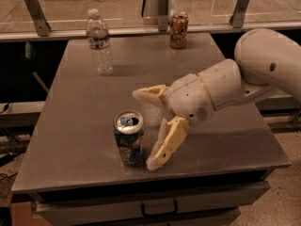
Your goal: Knock redbull can over
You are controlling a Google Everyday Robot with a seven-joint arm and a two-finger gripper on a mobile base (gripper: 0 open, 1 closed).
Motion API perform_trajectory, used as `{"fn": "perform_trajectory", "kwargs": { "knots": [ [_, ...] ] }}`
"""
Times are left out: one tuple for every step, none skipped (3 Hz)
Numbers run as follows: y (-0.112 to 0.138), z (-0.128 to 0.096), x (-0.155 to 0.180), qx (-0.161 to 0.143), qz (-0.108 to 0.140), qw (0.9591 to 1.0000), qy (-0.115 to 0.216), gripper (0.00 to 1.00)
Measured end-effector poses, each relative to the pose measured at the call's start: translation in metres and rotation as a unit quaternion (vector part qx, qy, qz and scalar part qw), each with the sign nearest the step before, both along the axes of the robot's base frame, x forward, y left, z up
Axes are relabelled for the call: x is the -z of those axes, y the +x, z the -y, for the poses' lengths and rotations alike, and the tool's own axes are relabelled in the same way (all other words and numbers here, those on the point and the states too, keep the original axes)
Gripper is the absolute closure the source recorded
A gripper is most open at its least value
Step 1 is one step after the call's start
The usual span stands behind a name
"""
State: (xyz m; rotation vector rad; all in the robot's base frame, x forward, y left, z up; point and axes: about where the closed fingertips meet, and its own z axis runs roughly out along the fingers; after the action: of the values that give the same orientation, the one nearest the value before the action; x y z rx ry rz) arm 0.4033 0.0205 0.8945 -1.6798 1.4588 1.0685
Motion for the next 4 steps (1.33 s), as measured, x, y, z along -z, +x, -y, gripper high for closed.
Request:
{"fn": "perform_trajectory", "kwargs": {
  "knots": [
    [-0.003, -0.017, 0.003, -0.019, -0.013, 0.9992, 0.033, 0.16],
    [-0.003, -0.022, 0.007, -0.019, -0.026, 0.9983, 0.048, 0.39],
    [0.005, -0.015, 0.008, -0.004, -0.038, 0.9979, 0.052, 0.62],
    [0.025, 0.002, 0.005, 0.024, -0.036, 0.9979, 0.048, 0.86]
  ]
}}
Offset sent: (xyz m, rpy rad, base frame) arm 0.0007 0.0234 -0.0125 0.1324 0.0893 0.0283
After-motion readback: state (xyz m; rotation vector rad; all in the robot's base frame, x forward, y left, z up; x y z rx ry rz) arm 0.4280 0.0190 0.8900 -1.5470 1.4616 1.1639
